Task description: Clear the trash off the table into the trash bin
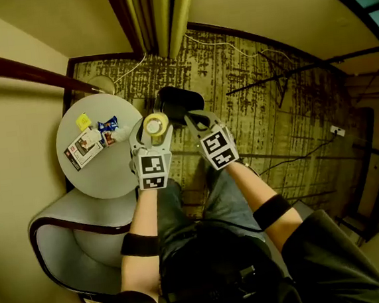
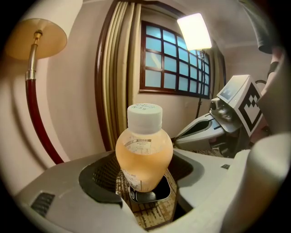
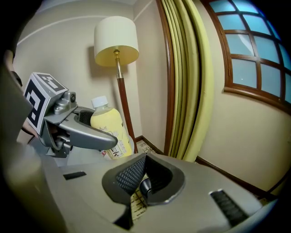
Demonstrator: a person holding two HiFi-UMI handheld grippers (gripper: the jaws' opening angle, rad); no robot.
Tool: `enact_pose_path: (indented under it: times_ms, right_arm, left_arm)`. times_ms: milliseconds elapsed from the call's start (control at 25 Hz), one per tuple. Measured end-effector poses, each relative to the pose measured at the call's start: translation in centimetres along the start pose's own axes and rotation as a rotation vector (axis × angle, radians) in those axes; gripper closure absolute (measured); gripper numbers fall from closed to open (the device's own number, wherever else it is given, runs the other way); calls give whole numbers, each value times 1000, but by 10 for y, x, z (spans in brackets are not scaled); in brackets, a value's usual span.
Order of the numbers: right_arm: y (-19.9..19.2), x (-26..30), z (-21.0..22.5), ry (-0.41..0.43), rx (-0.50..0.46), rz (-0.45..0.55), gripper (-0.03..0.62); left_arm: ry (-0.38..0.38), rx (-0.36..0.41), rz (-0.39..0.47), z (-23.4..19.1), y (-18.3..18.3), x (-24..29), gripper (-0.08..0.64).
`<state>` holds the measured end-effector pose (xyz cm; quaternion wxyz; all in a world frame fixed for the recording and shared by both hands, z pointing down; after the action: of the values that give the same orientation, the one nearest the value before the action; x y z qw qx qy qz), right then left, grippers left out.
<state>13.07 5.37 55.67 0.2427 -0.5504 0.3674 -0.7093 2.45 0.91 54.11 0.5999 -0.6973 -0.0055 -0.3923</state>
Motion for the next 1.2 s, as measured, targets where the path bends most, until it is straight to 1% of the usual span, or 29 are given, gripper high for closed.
enact_pose_path:
  times_ms: [200,480,600,760,880,1000,1120,1200]
  right_arm:
    - [-48,23,44,13,9,-46,592]
    - [-123,71,93,-2,75,-91,592]
    - [-154,97,105,1,95,-104,592]
    - [-194,132,116,-2,120,-125,592]
    - [-225,159,122,-4,140,-141,592]
    - [-253,184,124,-5,156,-153,592]
    - [-279,208,126,-12,164,-171,592]
    - [-295,221,128,-19,177,-185,592]
  left_arm:
    - [-23,-31,-58,34,-28,71,250]
    - [-36,-117,-176,51,-95,159,250]
    - [-32,-142,-206,53,-128,193,250]
    - [-19,-162,-255,54,-183,235,250]
    - [-38,-206,-291,58,-218,264,250]
    - [-33,-261,-329,56,-253,292,250]
    - [-22,-288,-359,53,-285,315,250]
    - [-30,-301,-368,53,-299,327,250]
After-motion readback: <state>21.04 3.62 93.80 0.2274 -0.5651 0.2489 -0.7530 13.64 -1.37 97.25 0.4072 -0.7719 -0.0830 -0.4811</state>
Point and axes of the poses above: the fingertips, and each gripper's own axes: x forward along the fingers, z to its right, y out of its top, the point moved 4 cm from there along -x, backward along the fingers, and after that the axes turned 5 degrees about y, right-handed, at the moved point
